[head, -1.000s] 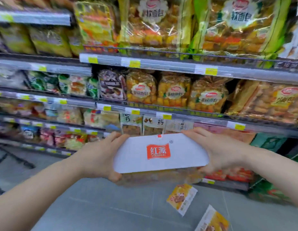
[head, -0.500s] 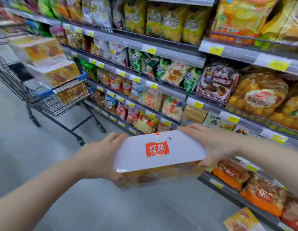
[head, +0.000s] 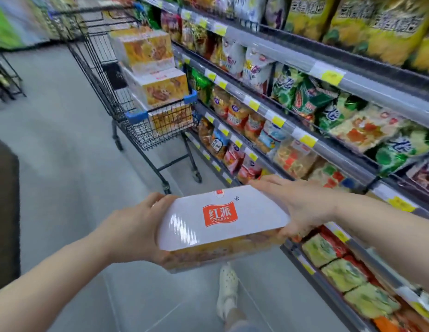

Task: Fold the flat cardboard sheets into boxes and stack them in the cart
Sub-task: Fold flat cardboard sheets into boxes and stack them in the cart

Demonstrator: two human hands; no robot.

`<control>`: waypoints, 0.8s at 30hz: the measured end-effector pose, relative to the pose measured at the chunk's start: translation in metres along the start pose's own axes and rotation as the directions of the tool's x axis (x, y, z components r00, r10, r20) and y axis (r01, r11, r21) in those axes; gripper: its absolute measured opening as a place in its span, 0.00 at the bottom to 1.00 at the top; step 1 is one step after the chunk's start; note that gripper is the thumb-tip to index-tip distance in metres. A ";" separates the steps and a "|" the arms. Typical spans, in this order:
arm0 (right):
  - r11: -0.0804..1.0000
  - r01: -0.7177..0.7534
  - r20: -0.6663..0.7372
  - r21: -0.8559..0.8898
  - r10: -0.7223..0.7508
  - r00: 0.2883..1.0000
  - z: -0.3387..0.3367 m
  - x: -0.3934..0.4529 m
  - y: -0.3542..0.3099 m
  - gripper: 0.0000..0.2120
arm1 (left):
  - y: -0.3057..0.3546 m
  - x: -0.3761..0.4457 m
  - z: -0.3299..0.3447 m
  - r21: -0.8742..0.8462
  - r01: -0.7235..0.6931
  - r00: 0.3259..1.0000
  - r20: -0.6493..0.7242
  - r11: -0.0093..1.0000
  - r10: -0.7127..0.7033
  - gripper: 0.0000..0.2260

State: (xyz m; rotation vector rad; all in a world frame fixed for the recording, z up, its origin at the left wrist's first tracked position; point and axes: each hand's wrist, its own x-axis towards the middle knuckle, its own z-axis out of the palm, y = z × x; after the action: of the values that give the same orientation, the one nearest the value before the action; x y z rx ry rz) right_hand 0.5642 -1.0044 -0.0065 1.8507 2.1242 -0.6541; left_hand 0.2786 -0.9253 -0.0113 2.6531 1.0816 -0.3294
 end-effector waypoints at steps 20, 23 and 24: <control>0.977 0.197 0.074 -0.084 -0.191 0.979 -0.192 0.247 0.130 0.51 | -0.112 0.234 -0.116 -0.042 0.199 0.979 0.042 0.979 -0.197 0.49; 0.978 0.198 0.074 -0.071 -0.192 0.979 -0.212 0.283 0.137 0.51 | -0.141 0.263 -0.130 -0.040 0.197 0.979 0.052 0.980 -0.195 0.47; 0.979 0.195 0.072 -0.061 -0.191 0.979 -0.219 0.298 0.138 0.51 | -0.154 0.276 -0.135 -0.034 0.194 0.980 0.057 0.980 -0.192 0.46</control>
State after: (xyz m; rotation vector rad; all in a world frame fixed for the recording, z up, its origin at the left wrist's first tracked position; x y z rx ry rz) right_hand 0.6739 -0.6261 0.0218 1.5788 2.2720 -0.6651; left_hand 0.3769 -0.5968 0.0094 2.4951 1.3172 -0.4093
